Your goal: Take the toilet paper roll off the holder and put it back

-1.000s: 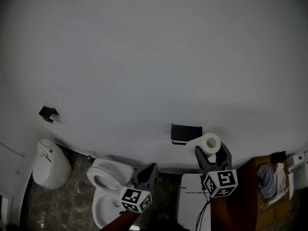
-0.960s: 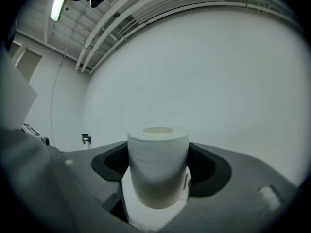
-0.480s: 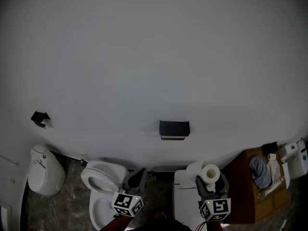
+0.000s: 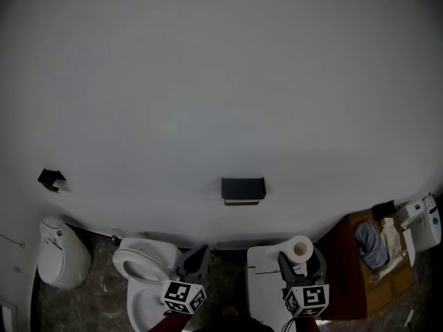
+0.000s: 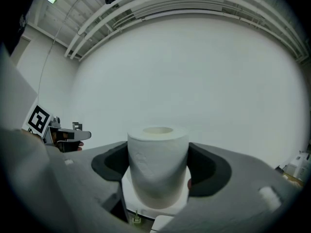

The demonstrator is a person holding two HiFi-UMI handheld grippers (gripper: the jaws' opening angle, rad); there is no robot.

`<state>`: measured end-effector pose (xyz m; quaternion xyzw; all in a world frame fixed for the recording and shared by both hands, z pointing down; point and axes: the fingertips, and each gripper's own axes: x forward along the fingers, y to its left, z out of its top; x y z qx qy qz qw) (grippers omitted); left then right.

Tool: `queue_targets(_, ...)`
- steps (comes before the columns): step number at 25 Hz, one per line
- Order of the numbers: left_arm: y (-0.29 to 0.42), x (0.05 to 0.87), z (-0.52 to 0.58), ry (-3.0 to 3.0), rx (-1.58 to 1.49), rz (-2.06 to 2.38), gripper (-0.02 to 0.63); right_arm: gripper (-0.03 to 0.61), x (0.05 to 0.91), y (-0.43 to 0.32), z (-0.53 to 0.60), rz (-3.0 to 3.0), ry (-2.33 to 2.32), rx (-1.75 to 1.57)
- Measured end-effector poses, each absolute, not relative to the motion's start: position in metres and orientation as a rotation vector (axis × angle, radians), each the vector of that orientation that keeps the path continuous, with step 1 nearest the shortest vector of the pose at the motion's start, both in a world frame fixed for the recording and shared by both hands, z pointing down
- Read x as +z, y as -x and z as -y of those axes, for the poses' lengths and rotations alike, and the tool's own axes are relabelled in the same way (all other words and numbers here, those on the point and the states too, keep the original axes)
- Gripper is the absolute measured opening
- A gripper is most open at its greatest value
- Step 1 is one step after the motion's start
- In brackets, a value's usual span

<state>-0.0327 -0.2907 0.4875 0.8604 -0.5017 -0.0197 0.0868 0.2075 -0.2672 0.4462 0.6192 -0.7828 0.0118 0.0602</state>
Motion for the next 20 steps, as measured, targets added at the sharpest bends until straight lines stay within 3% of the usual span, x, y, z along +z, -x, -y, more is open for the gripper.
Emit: queue_targets(20,0.059,0.498,0.341,-2.473,-0.041,1.628,0.008,0.351,0.385,-0.145,0.446,2.630,-1.640,-0.052)
